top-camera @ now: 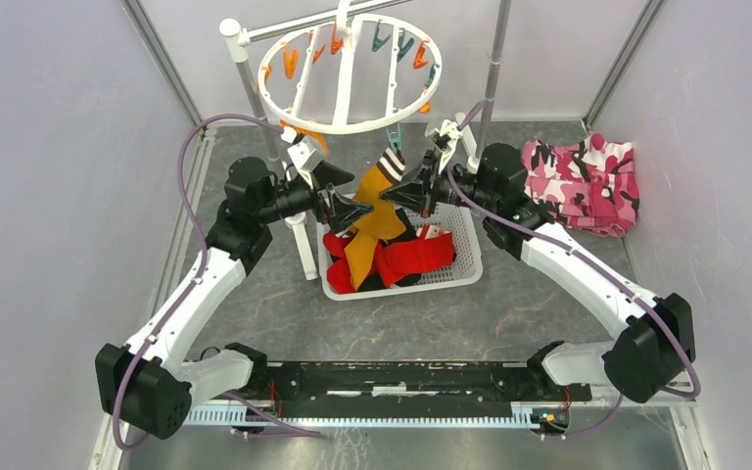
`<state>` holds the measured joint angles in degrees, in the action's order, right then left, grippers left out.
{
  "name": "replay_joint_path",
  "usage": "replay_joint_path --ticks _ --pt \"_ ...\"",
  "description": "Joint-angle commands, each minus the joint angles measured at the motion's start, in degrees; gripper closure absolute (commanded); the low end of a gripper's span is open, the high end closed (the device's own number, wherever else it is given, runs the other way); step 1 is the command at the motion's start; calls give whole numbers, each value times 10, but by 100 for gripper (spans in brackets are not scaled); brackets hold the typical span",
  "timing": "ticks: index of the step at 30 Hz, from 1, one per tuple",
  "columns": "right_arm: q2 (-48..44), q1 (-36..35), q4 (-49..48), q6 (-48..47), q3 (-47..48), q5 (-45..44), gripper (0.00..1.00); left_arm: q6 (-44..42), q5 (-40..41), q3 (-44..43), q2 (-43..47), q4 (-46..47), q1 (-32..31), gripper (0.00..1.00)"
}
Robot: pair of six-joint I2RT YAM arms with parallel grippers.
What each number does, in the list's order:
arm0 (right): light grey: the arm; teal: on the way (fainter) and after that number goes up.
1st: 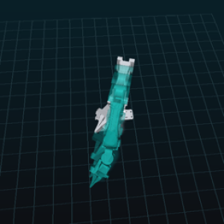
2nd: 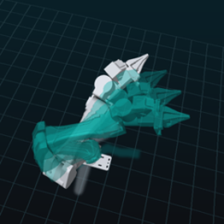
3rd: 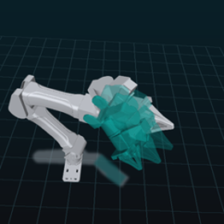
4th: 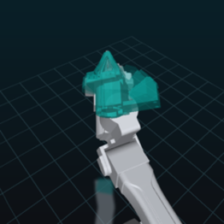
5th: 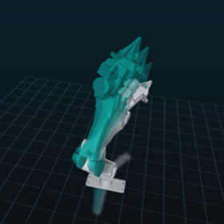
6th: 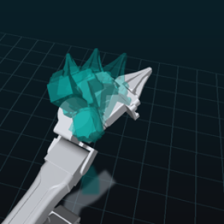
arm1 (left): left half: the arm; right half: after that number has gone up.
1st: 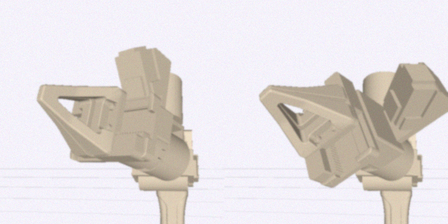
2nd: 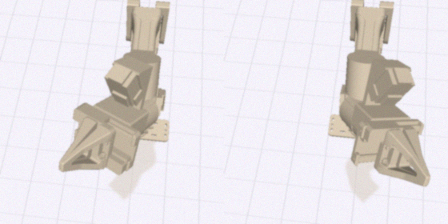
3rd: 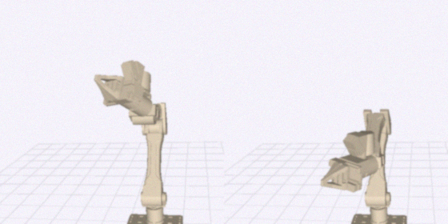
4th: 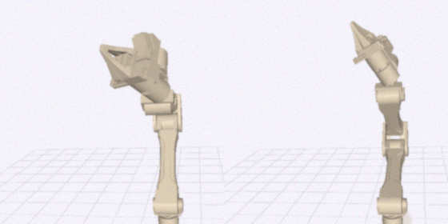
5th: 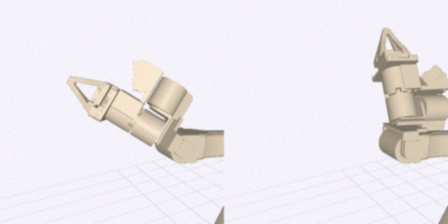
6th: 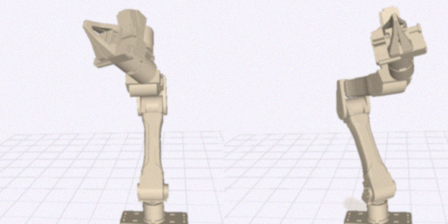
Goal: Remove the socks clipped to the hanger
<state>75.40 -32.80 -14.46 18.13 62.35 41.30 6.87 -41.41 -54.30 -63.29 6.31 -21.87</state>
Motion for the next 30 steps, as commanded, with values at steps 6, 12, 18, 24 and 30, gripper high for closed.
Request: replay_joint_path --ticks 6,12,18,24,30 --pt "7 -3 -61 75 34 91 97 -110 -181 -50 -36 -48 19 0" --pt "24 -4 -92 111 57 104 78 -89 -206 -70 -57 -43 18 23" --pt "12 -4 12 48 86 -4 53 -36 -242 -62 -56 -33 18 83" --pt "-54 -34 2 10 47 -201 37 -23 -214 -44 -43 -32 17 95" --pt "-32 -55 2 -17 90 -277 35 -11 -185 -36 -40 -32 14 96"
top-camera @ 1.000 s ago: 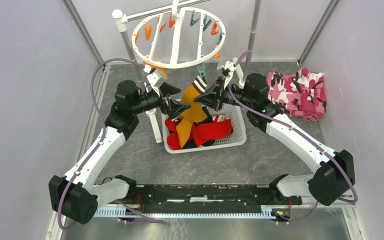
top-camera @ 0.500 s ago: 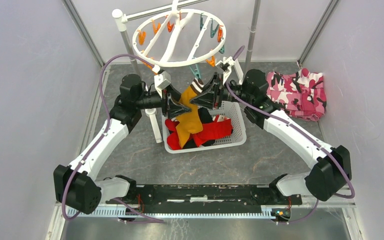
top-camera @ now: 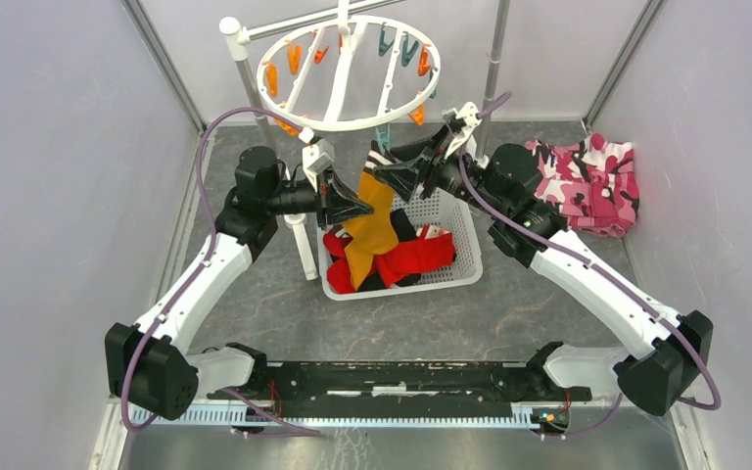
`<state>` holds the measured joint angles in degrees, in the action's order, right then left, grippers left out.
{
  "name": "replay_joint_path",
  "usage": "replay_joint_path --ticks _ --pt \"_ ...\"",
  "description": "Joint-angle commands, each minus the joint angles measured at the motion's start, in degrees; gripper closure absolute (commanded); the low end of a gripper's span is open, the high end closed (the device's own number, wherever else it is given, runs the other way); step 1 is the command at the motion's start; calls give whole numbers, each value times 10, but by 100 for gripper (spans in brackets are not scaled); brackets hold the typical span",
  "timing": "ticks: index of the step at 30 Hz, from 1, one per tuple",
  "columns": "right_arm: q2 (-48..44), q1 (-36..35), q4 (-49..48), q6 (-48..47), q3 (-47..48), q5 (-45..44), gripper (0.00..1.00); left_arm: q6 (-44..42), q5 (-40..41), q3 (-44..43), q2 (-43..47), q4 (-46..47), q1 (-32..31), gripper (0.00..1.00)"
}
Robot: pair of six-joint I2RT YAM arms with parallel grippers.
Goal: Remove the socks clipped to the hanger
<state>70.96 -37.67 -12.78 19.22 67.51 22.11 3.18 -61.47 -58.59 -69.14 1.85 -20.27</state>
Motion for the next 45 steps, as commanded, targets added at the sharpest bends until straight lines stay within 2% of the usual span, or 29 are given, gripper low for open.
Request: replay_joint_path --ticks 1,10,19,21,26,28,34,36,37,39,42,45 --pt "21 -7 -13 -29 48 -85 36 27 18 9 19 12 -3 97" --pt "66 -20 -37 -24 90 -126 39 24 24 23 28 13 -4 98" --pt "96 -37 -64 -13 121 -160 47 21 36 32 28 13 -4 98" --pt "99 -41 -62 -14 124 -169 54 20 40 32 29 13 -4 98" --pt "96 -42 -55 -14 123 -177 90 19 48 34 30 12 -5 98" --pt "94 -42 -50 -16 122 -179 100 17 50 40 33 11 -4 98" --pt "92 -42 -34 -18 127 -169 100 12 50 87 40 -2 -7 98" --pt "90 -42 -25 -18 126 -163 97 22 56 99 30 13 -16 98" --pt "88 -42 -22 -18 124 -160 93 34 60 101 22 28 -24 98" --pt "86 -42 -8 -17 121 -150 76 61 72 94 0 63 -40 97" --pt "62 -42 -10 -13 88 -148 58 70 90 60 -42 76 -74 92" --pt "37 -41 -15 -12 51 -153 53 69 109 21 -83 81 -102 90"
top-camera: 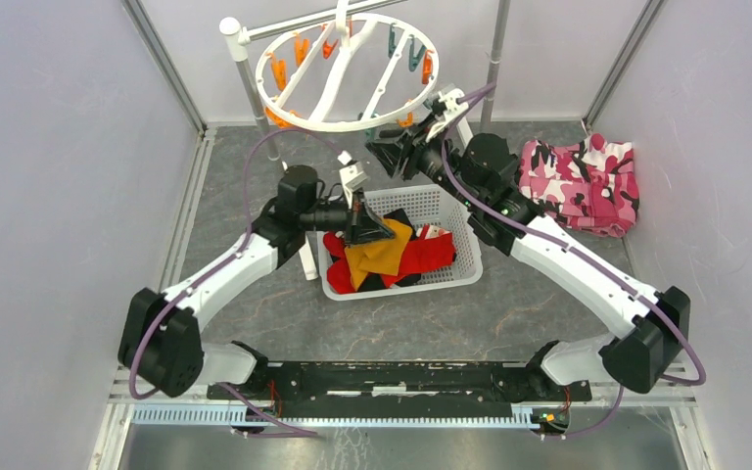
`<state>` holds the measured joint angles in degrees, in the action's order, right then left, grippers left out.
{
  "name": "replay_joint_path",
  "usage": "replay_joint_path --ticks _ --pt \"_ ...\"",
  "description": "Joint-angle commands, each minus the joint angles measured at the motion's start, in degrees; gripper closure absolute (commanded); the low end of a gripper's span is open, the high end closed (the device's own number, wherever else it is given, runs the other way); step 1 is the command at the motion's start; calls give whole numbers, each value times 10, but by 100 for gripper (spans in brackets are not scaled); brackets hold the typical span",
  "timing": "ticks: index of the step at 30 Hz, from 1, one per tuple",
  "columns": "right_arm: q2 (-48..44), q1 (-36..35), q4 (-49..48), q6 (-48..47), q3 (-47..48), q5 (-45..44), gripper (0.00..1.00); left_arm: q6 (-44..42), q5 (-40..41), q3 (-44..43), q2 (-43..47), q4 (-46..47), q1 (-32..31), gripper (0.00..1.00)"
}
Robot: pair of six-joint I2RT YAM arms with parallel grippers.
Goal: Remove the socks clipped to the hanger
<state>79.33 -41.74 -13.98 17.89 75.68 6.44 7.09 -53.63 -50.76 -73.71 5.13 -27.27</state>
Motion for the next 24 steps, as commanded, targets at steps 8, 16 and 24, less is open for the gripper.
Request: replay_joint_path --ticks 8,16,24 --pt "-72 -1 47 0 -49 9 33 -1 75 -103 -69 -4 -53 1" --pt "-132 0 109 -22 -115 -17 7 -141 117 -113 -39 -250 -44 0" --pt "-179 -1 138 -19 -185 -30 2 -277 197 -113 -2 -377 -27 0"
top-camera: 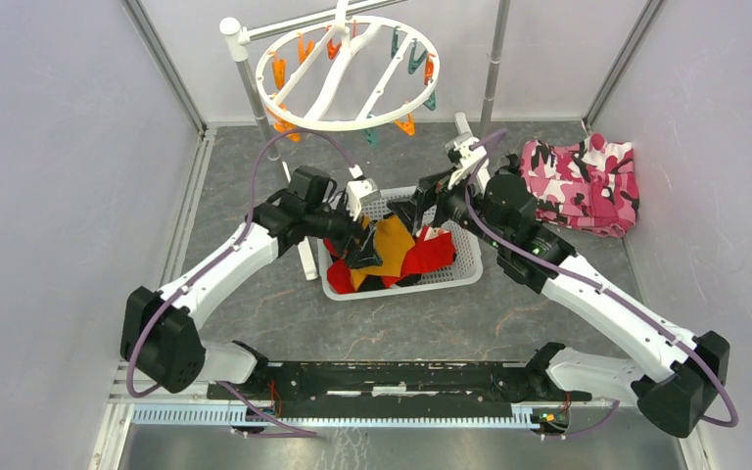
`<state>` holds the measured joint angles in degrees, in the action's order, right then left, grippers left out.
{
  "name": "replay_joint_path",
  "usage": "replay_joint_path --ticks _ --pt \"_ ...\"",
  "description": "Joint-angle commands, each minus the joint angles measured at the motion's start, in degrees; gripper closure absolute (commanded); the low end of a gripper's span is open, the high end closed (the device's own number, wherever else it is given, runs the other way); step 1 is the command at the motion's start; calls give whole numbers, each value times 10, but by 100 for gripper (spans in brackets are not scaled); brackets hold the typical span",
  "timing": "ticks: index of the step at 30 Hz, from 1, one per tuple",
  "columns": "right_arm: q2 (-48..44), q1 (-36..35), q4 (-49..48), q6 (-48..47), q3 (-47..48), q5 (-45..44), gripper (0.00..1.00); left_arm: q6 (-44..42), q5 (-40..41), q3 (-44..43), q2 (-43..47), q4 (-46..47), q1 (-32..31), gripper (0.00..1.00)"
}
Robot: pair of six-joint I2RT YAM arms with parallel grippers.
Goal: Remove the socks clipped to the hanger
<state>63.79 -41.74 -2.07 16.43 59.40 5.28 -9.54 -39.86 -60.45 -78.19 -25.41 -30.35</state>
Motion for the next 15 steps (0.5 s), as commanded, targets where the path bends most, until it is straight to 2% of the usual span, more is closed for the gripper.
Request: replay_joint_path --ticks 1,3,6,10,12,15 --pt "-29 0 19 -1 -37 -22 2 -118 74 -23 49 -81 5 0" --pt "-36 0 17 8 -67 -22 3 -140 77 -42 61 -118 8 0" --pt "-37 -1 -10 35 -118 1 13 -172 53 -53 89 -191 26 0" --pt "-6 -1 -79 65 -169 47 39 -214 11 -69 121 -281 76 0" --pt "25 0 -120 76 -174 73 50 -212 -1 -82 127 -290 108 0" --pt "90 -1 -185 95 -159 123 59 -221 -16 -90 131 -299 158 0"
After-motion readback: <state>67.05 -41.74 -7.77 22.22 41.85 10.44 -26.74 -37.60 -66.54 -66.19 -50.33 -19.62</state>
